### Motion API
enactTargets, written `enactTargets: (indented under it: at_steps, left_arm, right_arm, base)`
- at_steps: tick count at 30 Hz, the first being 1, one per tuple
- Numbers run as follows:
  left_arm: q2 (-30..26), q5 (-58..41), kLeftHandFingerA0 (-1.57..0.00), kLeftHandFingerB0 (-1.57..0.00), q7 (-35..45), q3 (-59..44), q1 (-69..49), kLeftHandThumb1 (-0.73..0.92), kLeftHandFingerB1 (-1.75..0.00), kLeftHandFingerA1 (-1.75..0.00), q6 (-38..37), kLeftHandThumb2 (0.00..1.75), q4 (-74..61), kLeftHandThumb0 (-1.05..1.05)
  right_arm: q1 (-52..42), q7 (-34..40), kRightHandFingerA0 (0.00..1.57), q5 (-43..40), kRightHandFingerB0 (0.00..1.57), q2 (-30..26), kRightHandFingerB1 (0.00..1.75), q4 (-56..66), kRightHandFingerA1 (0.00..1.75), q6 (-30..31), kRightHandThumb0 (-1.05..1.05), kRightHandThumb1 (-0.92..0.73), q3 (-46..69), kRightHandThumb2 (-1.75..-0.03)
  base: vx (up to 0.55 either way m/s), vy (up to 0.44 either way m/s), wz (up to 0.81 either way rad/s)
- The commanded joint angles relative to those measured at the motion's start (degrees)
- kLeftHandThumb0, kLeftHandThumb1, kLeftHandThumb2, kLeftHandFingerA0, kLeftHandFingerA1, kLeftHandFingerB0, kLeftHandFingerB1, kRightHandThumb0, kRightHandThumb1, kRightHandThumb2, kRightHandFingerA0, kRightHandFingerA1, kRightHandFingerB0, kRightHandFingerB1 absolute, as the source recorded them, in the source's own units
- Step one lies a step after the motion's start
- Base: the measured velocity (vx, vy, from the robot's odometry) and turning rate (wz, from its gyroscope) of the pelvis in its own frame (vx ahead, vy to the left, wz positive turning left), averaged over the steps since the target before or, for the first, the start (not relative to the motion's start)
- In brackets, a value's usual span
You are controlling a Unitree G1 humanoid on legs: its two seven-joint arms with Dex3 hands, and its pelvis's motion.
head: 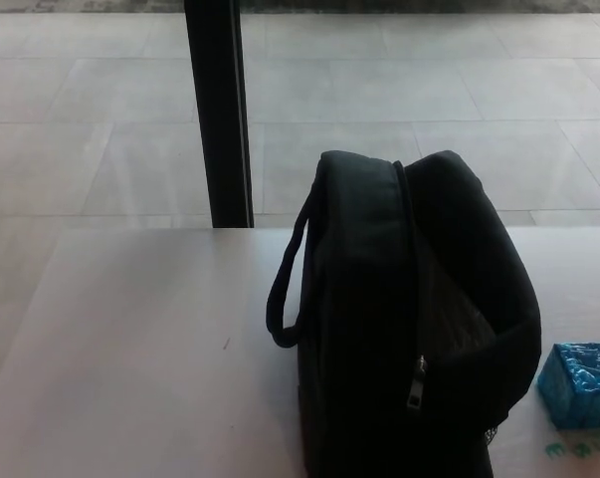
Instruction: The robot uses its right hand to pick up the cube kept on the middle of the desk and put it inside the bag next to it
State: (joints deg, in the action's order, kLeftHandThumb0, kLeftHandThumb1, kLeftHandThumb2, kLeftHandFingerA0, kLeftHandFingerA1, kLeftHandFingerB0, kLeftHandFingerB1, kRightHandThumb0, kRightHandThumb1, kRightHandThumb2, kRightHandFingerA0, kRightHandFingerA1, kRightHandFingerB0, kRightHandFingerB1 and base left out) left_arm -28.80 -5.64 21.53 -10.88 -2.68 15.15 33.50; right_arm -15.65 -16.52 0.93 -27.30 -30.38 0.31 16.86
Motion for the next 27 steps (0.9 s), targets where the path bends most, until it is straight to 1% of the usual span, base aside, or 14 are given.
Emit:
enactTargets:
  at_steps: [1, 2, 3, 6, 14, 15, 16, 17, 18, 19, 20, 22, 25, 27]
  left_arm:
    - [-4.40, -7.35, -0.21, -0.27, 12.52, -2.29, -0.13, 0.40, -0.56, -0.55, 11.09, 0.84, -3.84, -0.49]
    - [-4.42, -7.26, -0.21, -0.27, 12.61, -2.29, -0.22, 0.40, -0.56, -0.55, 11.27, 0.84, -4.13, -0.49]
    - [-4.33, -7.29, -0.26, -0.32, 12.68, -2.33, -0.24, 0.63, -0.46, -0.49, 11.49, 0.57, -4.27, -0.50]
    - [-4.22, -7.28, -0.26, -0.29, 13.16, -2.46, -0.49, 0.63, -0.44, -0.49, 11.96, 0.58, -4.58, -0.47]
    - [-3.98, -7.27, -0.27, -0.33, 12.87, -2.61, -0.55, 0.64, -0.45, -0.49, 14.44, 0.58, -6.26, -0.47]
    - [-3.96, -7.24, -0.22, -0.28, 12.75, -2.59, -0.64, 0.42, -0.56, -0.56, 14.62, 0.85, -6.47, -0.48]
    - [-3.91, -7.36, -0.27, -0.34, 12.83, -2.66, -0.86, 0.63, -0.46, -0.50, 14.72, 0.58, -6.65, -0.48]
    - [-3.86, -7.36, -0.27, -0.34, 12.76, -2.67, -0.89, 0.63, -0.46, -0.50, 14.81, 0.58, -6.69, -0.48]
    - [-3.60, -8.26, -0.26, -0.32, 12.81, -3.44, -1.14, 0.62, -0.47, -0.51, 15.57, 0.58, -7.17, -0.45]
    - [-3.49, -8.36, -0.26, -0.32, 12.58, -3.66, -1.09, 0.62, -0.47, -0.51, 15.82, 0.58, -6.97, -0.45]
    - [-3.65, -8.21, -0.26, -0.31, 12.86, -3.48, -1.49, 0.62, -0.46, -0.51, 15.50, 0.58, -7.16, -0.47]
    - [-3.68, -8.16, -0.25, -0.30, 13.10, -3.38, -1.30, 0.62, -0.45, -0.51, 14.97, 0.58, -6.43, -0.46]
    - [-3.78, -8.18, -0.27, -0.33, 13.02, -3.42, -1.91, 0.64, -0.46, -0.51, 15.10, 0.58, -6.12, -0.46]
    - [-3.77, -7.95, -0.27, -0.32, 12.21, -3.27, -2.47, 0.65, -0.46, -0.51, 16.08, 0.58, -7.68, -0.44]
  right_arm:
    - [-2.24, -7.95, 0.27, -6.63, 0.18, -3.99, 0.46, 5.44, 0.53, 1.21, -0.82, -0.61, 3.87, -0.99]
    - [-2.34, -7.76, 0.27, -6.45, 0.18, -4.00, 0.46, 5.79, 0.53, 1.59, -0.82, -0.61, 3.94, -0.99]
    - [-2.69, -7.62, 0.15, -7.24, 0.21, -3.80, 0.31, 6.08, 0.38, 1.70, -0.78, -0.77, 5.05, -0.64]
    - [-3.50, -7.97, 0.14, -8.06, 0.19, -3.45, 0.31, 6.52, 0.38, 1.77, -0.78, -0.77, 6.51, -0.64]
    - [1.49, -0.74, 0.15, -18.23, 0.17, -1.39, 0.32, 18.38, 0.45, 15.10, -0.77, -0.78, 20.50, -0.64]
    - [2.42, 0.31, 0.01, -18.58, 0.00, -1.74, 0.50, 19.90, 0.52, 16.40, -0.38, -0.44, 21.80, -1.03]
    - [3.94, 1.03, 0.02, -19.61, 0.07, -1.95, 0.40, 20.81, 0.45, 17.81, -0.79, -0.62, 23.26, -0.99]
    - [4.39, 1.01, 0.02, -19.45, 0.07, -1.87, 0.40, 20.89, 0.45, 18.29, -0.79, -0.62, 23.51, -0.99]
    - [8.20, 5.45, 0.01, -18.83, 0.00, -2.85, 0.50, 23.40, 0.53, 22.08, -0.38, -0.44, 25.19, -1.04]
    - [9.13, 6.26, 0.01, -18.75, 0.00, -2.90, 0.50, 24.34, 0.53, 23.31, -0.38, -0.44, 25.66, -1.04]
    - [11.02, 7.25, 0.13, -19.26, 0.15, -3.00, 0.33, 24.19, 0.46, 24.45, -0.77, -0.78, 26.47, -0.64]
    - [14.15, 7.36, 0.12, -18.70, 0.17, -4.43, 0.40, 23.75, 0.51, 25.26, -0.81, -0.77, 26.74, -0.64]
    - [19.58, 7.46, 0.18, -17.24, 0.18, -7.16, 0.27, 22.39, 0.40, 27.02, -0.74, -0.78, 25.98, -0.64]
    - [22.51, 7.45, 0.16, -17.03, 0.17, -7.44, 0.27, 25.16, 0.37, 28.49, -0.71, -0.78, 24.76, -0.64]
  base:
    - [0.00, 0.000, 0.00]
    - [0.00, 0.000, 0.00]
    - [0.00, 0.000, 0.00]
    - [0.00, 0.000, 0.00]
    - [0.00, 0.000, 0.00]
    - [0.00, 0.000, 0.00]
    - [0.00, 0.000, 0.00]
    - [0.00, 0.000, 0.00]
    - [0.00, 0.000, 0.00]
    - [0.00, 0.000, 0.00]
    - [0.00, 0.000, 0.00]
    - [0.00, 0.000, 0.00]
    - [0.00, 0.000, 0.00]
    - [0.00, 0.000, 0.00]
